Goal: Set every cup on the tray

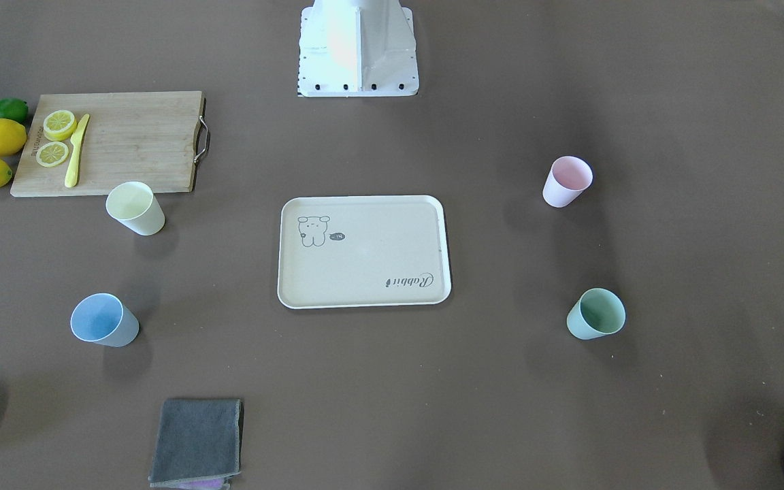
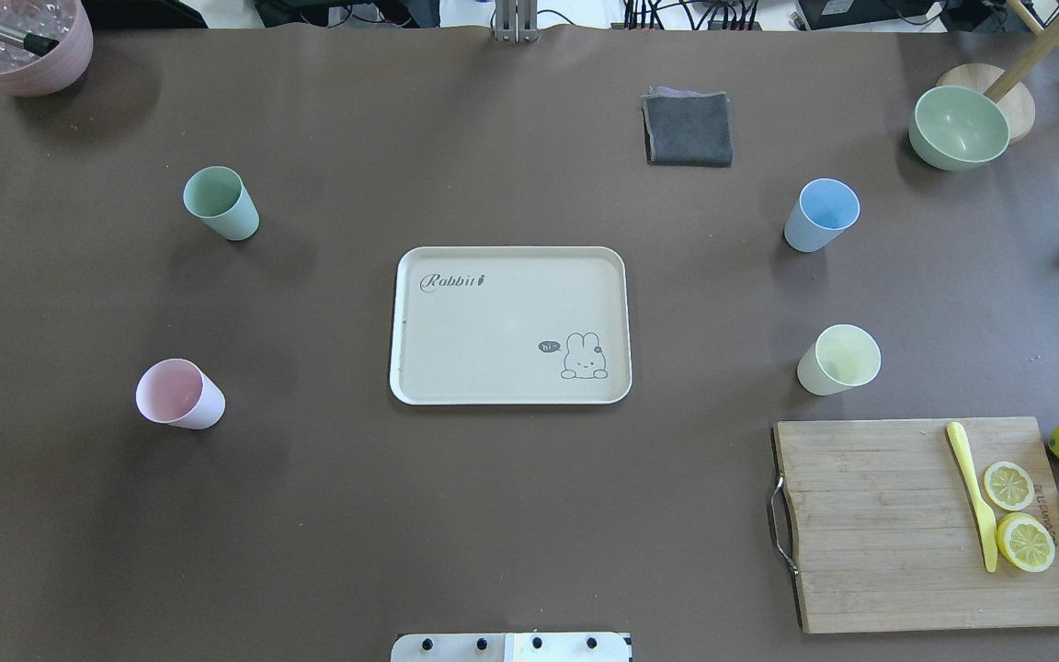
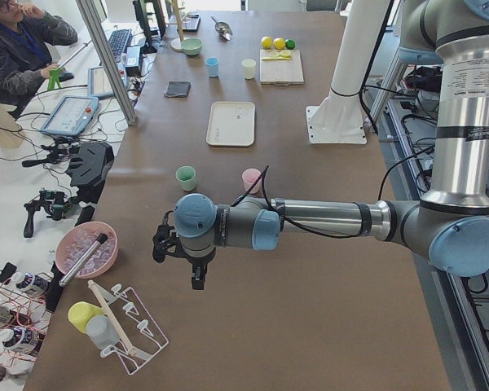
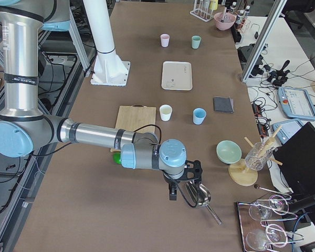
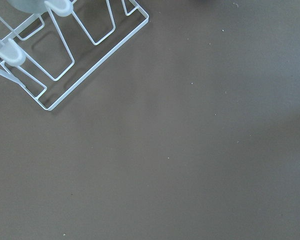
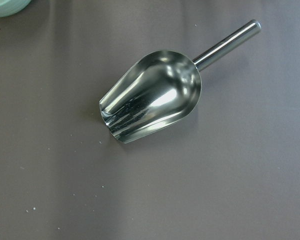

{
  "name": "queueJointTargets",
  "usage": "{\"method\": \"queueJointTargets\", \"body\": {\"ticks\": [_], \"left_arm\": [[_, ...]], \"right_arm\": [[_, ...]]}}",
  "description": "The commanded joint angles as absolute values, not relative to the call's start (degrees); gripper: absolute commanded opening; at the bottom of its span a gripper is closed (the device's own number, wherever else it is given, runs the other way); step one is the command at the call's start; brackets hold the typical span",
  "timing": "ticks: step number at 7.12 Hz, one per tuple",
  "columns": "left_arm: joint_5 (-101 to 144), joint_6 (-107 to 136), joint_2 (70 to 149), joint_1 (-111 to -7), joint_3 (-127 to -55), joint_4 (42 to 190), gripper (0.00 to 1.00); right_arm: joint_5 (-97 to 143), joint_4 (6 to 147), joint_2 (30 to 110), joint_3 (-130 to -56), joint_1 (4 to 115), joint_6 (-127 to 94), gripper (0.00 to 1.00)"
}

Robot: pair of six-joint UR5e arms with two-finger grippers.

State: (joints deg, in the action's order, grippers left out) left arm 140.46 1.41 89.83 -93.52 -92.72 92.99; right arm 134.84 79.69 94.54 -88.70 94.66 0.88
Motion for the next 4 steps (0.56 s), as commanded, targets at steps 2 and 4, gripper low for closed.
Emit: {"method": "queueJointTargets", "body": {"ticks": [2,4], "left_arm": [[140.5,1.4,89.9,-93.5,-94.6,95.1,0.98],[140.5,1.4,89.7,-93.5,-94.7,101.1,0.98]], "right_arm": [[134.8,73.3,94.9,-88.7,94.7,0.9,1.00],[134.8,67.2,96.0,-87.9,94.7,0.4,1.00]]}}
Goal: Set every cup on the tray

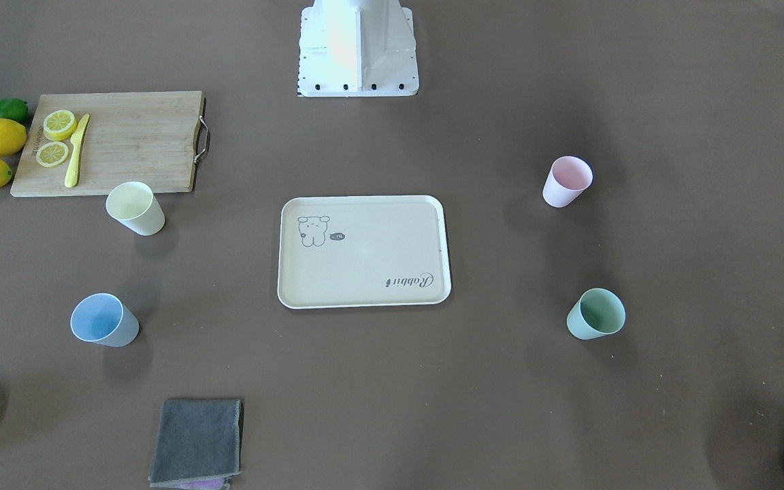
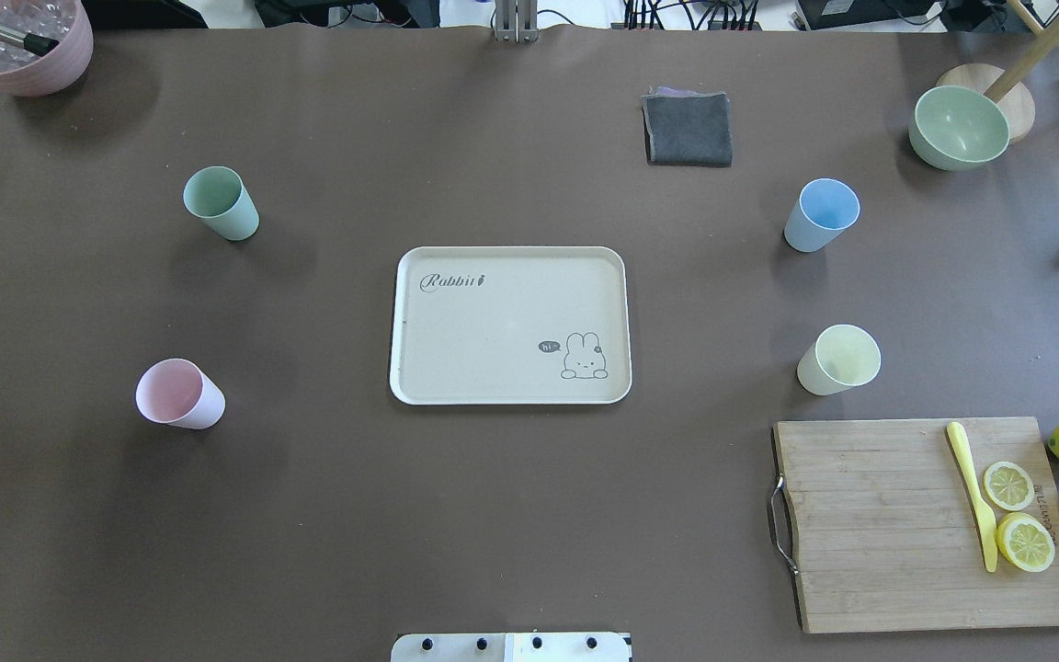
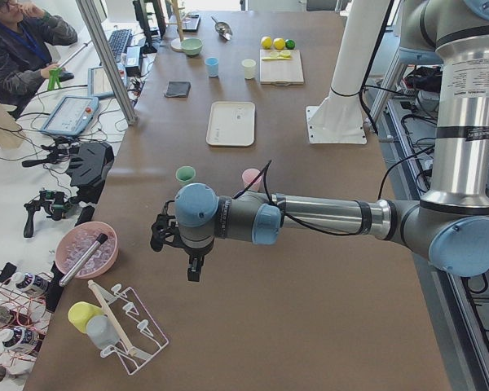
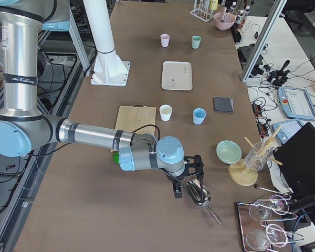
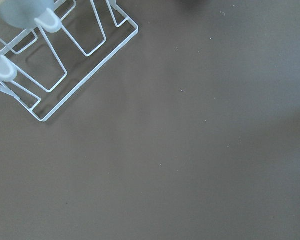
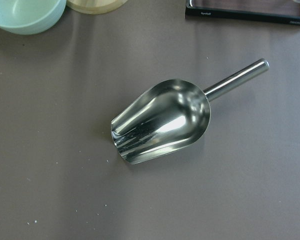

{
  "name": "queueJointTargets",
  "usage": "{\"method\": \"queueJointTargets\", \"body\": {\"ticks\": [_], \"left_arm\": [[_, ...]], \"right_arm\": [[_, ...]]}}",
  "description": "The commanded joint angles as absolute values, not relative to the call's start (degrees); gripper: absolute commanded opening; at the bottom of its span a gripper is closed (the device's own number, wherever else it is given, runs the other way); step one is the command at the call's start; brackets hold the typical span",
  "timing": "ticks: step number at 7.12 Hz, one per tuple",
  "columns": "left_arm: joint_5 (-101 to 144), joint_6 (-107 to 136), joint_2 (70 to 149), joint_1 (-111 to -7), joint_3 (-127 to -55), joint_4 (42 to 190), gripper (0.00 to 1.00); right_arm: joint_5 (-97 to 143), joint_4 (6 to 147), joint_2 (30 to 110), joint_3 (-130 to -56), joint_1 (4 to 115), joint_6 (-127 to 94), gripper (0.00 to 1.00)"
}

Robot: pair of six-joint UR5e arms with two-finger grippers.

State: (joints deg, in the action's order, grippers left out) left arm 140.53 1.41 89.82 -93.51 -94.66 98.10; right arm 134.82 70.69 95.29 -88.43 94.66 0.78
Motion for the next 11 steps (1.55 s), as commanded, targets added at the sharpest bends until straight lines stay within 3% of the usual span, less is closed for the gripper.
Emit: {"method": "queueJointTargets", "body": {"ticks": [1,11], "left_arm": [[140.6,1.5,89.7,-93.5,-94.7,101.2,0.98],[140.5,1.9,91.3,-93.5,-94.5,102.9,0.98]], "right_arm": [[134.9,67.1,96.2,-88.3,94.7,0.3,1.00],[134.8,67.1,93.5,-88.6,94.8,0.1,1.00]]}}
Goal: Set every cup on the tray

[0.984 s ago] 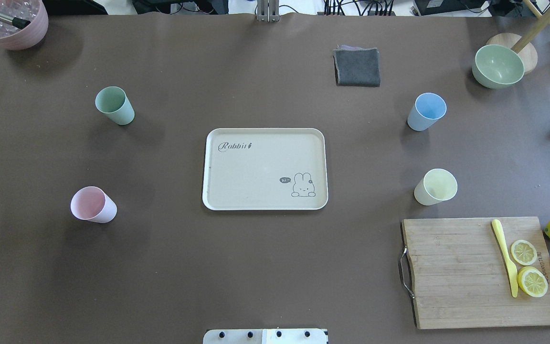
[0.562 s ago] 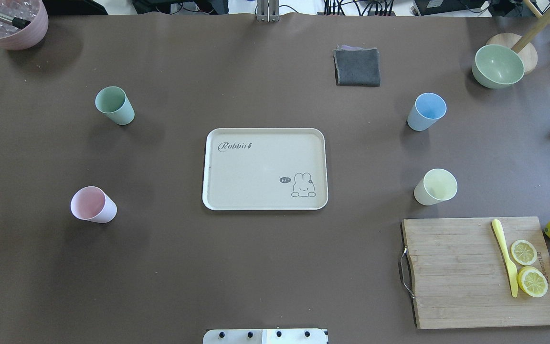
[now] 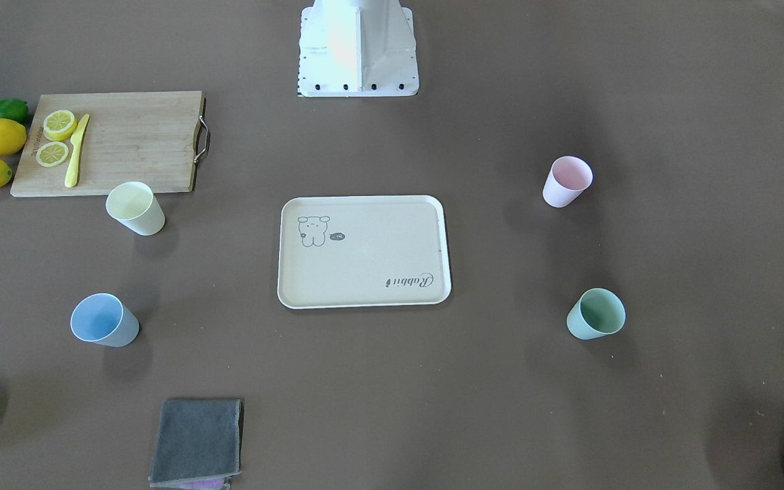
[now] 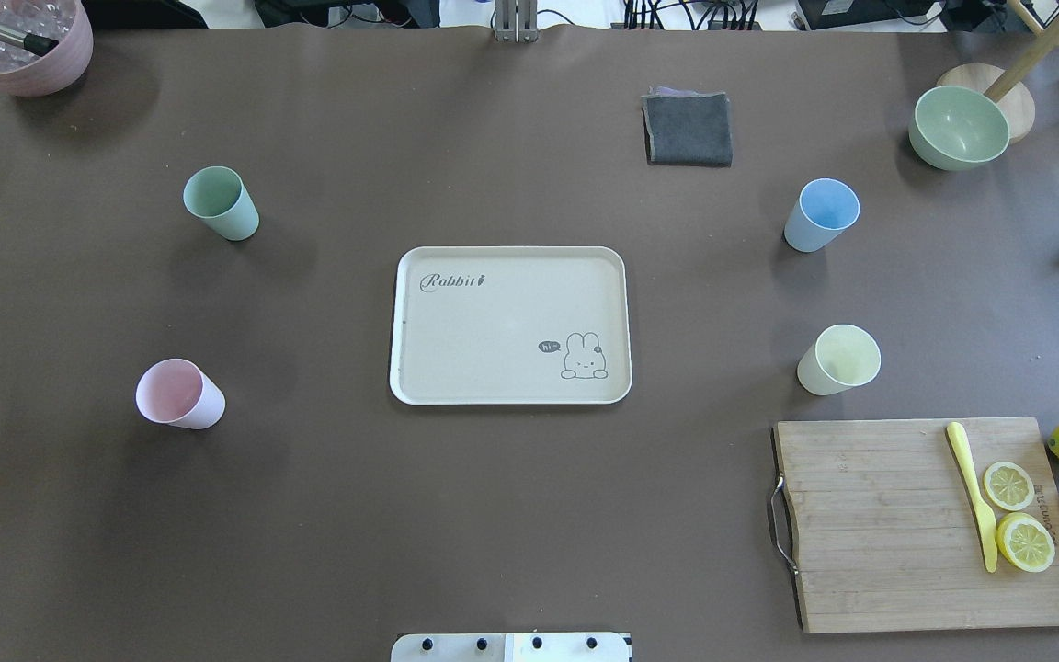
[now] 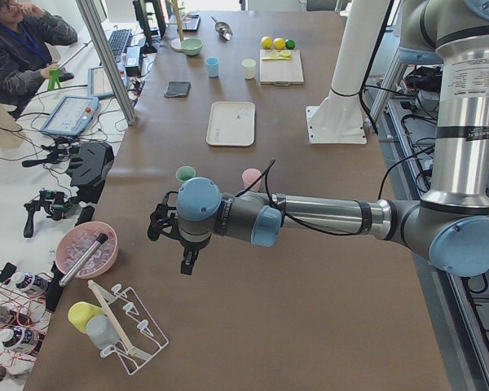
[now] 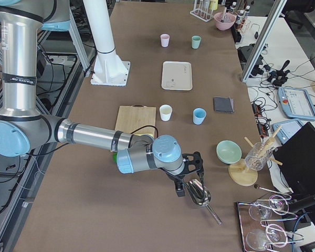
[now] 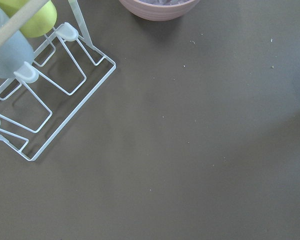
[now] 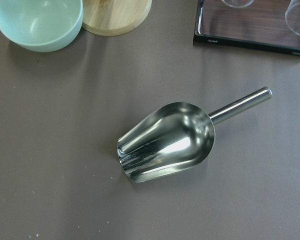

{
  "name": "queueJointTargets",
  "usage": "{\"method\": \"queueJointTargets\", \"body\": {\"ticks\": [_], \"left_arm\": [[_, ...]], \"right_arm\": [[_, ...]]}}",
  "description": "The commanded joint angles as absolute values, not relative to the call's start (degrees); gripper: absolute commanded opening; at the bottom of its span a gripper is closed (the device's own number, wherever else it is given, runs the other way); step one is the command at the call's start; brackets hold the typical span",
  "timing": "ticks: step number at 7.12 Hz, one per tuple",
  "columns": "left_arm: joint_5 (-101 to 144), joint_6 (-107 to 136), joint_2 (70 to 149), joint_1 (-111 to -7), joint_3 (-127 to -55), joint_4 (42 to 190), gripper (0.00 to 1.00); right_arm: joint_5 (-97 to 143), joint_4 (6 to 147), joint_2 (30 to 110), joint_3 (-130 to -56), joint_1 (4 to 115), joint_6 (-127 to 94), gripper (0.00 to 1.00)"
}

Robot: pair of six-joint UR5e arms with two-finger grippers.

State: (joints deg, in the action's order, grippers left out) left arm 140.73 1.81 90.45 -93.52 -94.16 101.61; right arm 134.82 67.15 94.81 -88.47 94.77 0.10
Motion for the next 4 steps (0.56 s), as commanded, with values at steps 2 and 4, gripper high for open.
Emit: {"method": "queueJointTargets", "body": {"ticks": [2,4], "left_arm": [[140.0,1.9,93.0,-93.5,-90.5,115.4,0.98],[140.1,2.0,93.8,-93.4,-89.5,118.2,0.98]], "right_arm": [[138.1,63.0,93.9,-87.9,94.8,-2.3,1.00],[138.7,59.3,94.0,-88.8,94.8,-6.9,1.00]]}}
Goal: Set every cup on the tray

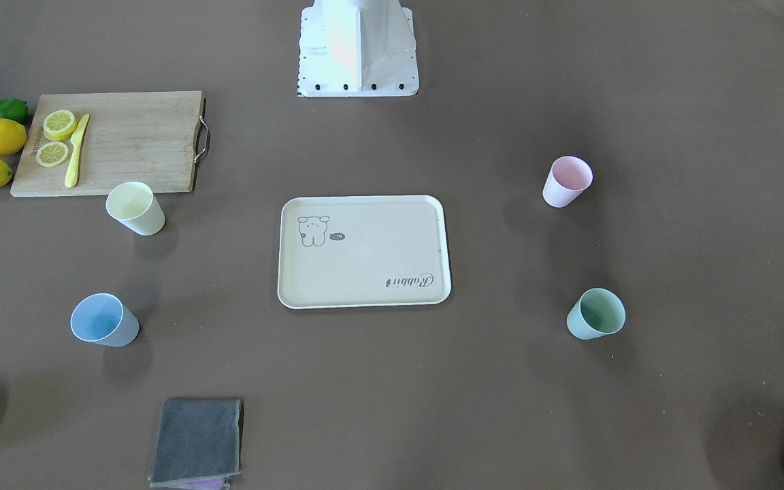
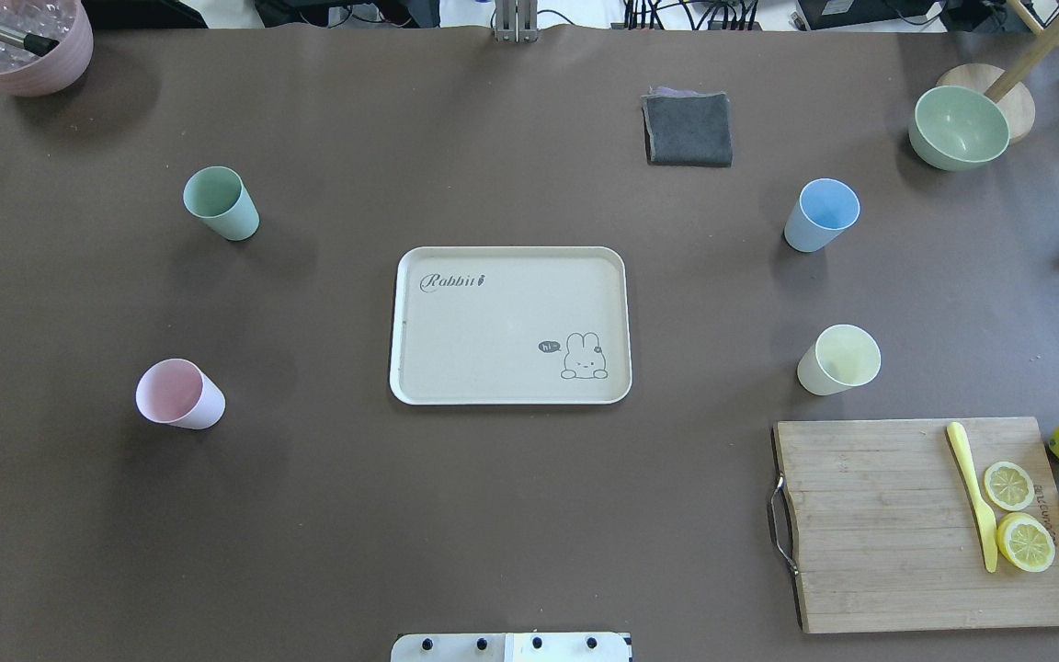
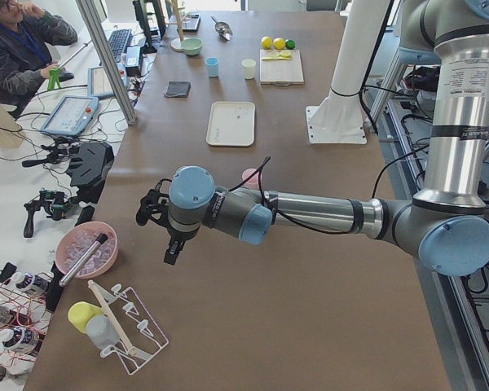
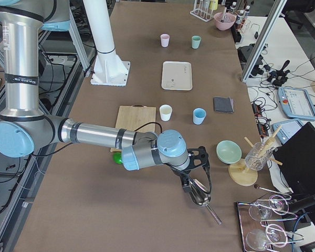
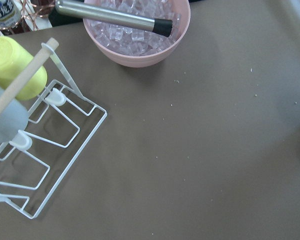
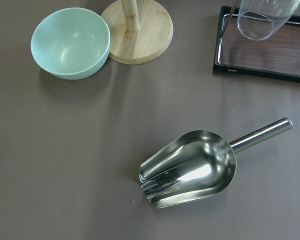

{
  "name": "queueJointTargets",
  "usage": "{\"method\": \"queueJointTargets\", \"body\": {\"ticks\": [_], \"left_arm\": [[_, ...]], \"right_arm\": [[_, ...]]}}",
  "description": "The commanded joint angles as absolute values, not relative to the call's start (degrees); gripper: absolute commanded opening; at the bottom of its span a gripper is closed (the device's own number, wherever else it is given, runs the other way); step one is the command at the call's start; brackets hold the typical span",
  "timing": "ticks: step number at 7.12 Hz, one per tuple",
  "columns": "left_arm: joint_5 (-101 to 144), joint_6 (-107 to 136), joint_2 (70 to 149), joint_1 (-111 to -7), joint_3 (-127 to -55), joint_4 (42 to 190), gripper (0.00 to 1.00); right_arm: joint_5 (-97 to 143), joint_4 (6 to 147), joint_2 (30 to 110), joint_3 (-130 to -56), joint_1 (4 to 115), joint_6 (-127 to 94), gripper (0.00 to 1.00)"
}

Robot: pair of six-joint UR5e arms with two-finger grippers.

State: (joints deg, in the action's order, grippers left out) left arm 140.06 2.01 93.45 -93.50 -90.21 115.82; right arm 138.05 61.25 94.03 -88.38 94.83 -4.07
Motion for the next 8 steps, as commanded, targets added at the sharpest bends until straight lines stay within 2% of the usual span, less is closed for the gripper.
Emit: {"method": "queueJointTargets", "body": {"ticks": [1,2,5,7,8], "left_arm": [[140.1,4.5,94.5,-93.2,-89.8,119.3,0.98],[140.2,8.9,97.4,-90.9,-89.8,119.3,0.98],[140.1,29.7,98.1,-80.5,-91.4,127.1,0.98],[132.7,52.0,98.3,-68.7,-100.1,128.3,0.98],[125.7,58.3,97.5,-60.9,-102.0,128.2,0.98]], "right_arm": [[138.8,59.2,92.9,-89.6,94.2,-12.5,1.00],[138.8,59.3,91.2,-90.6,92.1,-17.9,1.00],[128.1,59.2,88.3,-98.2,76.1,-42.1,1.00],[127.2,59.3,87.4,-99.7,72.3,-47.4,1.00],[126.2,59.4,87.8,-100.8,69.9,-50.6,1.00]]}}
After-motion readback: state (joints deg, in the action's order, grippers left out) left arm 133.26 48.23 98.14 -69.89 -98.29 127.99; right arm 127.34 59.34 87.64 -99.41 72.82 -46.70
